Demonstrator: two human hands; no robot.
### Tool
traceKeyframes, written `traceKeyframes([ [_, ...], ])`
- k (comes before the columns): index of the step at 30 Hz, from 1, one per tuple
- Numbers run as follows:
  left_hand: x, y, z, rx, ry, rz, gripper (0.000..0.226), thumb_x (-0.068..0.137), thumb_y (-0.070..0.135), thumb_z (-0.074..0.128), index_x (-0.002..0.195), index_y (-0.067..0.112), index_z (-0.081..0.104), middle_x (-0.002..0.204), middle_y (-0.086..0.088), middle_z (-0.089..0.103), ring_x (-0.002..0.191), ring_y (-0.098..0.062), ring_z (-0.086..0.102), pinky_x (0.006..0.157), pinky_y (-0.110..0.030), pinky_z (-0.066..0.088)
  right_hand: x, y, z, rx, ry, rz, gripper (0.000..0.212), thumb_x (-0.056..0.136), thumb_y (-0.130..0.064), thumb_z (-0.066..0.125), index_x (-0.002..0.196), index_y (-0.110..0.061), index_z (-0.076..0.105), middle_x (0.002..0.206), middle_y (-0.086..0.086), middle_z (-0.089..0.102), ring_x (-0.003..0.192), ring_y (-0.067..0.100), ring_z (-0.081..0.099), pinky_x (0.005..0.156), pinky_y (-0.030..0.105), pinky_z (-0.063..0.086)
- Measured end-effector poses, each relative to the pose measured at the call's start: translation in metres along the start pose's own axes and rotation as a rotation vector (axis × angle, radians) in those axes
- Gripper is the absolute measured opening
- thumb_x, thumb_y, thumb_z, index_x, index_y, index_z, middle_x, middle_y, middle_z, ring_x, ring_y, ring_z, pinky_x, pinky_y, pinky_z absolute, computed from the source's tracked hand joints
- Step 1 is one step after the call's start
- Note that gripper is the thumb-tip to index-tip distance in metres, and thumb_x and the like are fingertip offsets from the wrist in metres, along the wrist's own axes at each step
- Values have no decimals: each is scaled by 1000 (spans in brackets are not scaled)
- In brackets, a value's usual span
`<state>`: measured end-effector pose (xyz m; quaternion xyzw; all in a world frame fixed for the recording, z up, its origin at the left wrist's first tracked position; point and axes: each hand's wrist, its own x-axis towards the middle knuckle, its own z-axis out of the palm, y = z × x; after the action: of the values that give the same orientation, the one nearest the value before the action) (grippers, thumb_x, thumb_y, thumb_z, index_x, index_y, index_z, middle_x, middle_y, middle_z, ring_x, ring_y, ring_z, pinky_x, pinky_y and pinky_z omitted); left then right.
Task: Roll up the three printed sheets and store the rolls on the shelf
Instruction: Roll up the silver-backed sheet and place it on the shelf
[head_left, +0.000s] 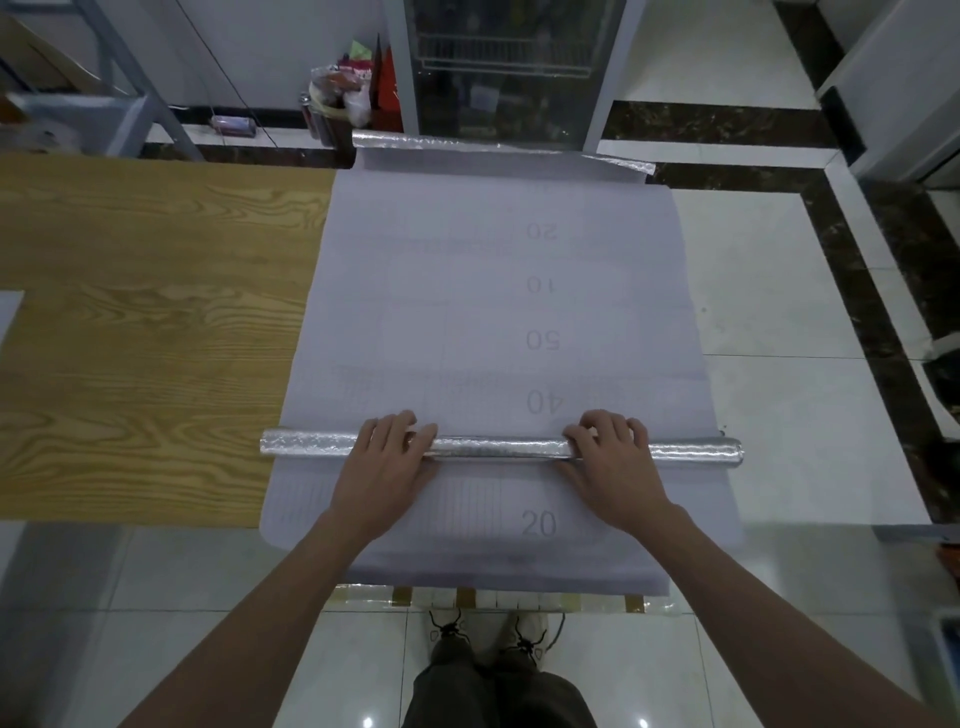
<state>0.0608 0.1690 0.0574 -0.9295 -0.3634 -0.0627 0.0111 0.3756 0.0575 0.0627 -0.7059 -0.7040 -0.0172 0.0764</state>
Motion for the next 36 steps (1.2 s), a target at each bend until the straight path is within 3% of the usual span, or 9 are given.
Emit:
traceKeyframes([
  [4,2,-4,1,-2,-28,3,36,94,16,61,128,9,53,112,-12,60,98,-32,59,93,-43,43,-5,-1,-1,-15,-49,10,49,92,-55,47,120,-17,60,112,2,63,105,26,59,96,42,32],
  [8,-1,-6,-4,-61,-71,73,30,103,29,36,120,13,54,115,-11,60,101,-30,59,95,-40,42,-6,0,-1,-15,-12,18,35,91,-46,43,104,-20,62,104,-1,63,99,26,61,94,40,32],
  [13,0,-16,-8,-54,-160,14,52,86,12,71,135,17,52,118,-21,53,99,-37,56,87,-47,49,-15,-1,4,10,-5,21,37,95,-43,46,114,-16,63,116,4,62,100,26,62,99,41,35],
  [16,1,-15,-13,-39,-154,41,35,103,18,39,135,7,51,108,-16,60,95,-34,60,88,-45,50,-14,0,5,-10,-32,34,47,90,-48,60,123,-15,59,114,6,61,97,26,62,101,41,37],
  [19,2,-14,-17,-98,-173,29,56,108,36,5,121,9,53,108,-11,64,98,-31,62,92,-40,45,-13,1,6,1,-6,46,37,89,-45,61,113,-16,59,102,2,62,93,26,62,97,38,37],
  [23,-3,-20,-12,-135,-163,66,48,107,39,16,120,12,54,113,-12,58,99,-32,59,93,-40,43,-17,1,7,16,39,37,31,89,-40,56,104,-14,60,111,6,61,104,27,60,98,40,37],
  [28,-3,-25,-18,-133,-130,70,63,107,39,3,127,12,57,120,-21,58,94,-35,63,82,-43,53,-21,1,9,43,15,49,42,88,-47,63,114,-13,62,120,6,62,111,25,59,106,41,35],
  [32,0,-21,-21,-147,-73,65,68,107,36,-1,126,9,58,106,-17,55,80,-33,59,74,-40,52,-18,3,10,69,17,74,41,86,-45,69,112,-14,62,109,8,59,97,28,63,103,40,37],
  [36,1,-20,-26,-147,-150,51,63,108,37,6,127,7,59,110,-16,62,88,-33,64,77,-41,54,-16,7,8,72,-21,63,40,90,-44,65,118,-17,59,102,1,61,95,25,63,107,38,35],
])
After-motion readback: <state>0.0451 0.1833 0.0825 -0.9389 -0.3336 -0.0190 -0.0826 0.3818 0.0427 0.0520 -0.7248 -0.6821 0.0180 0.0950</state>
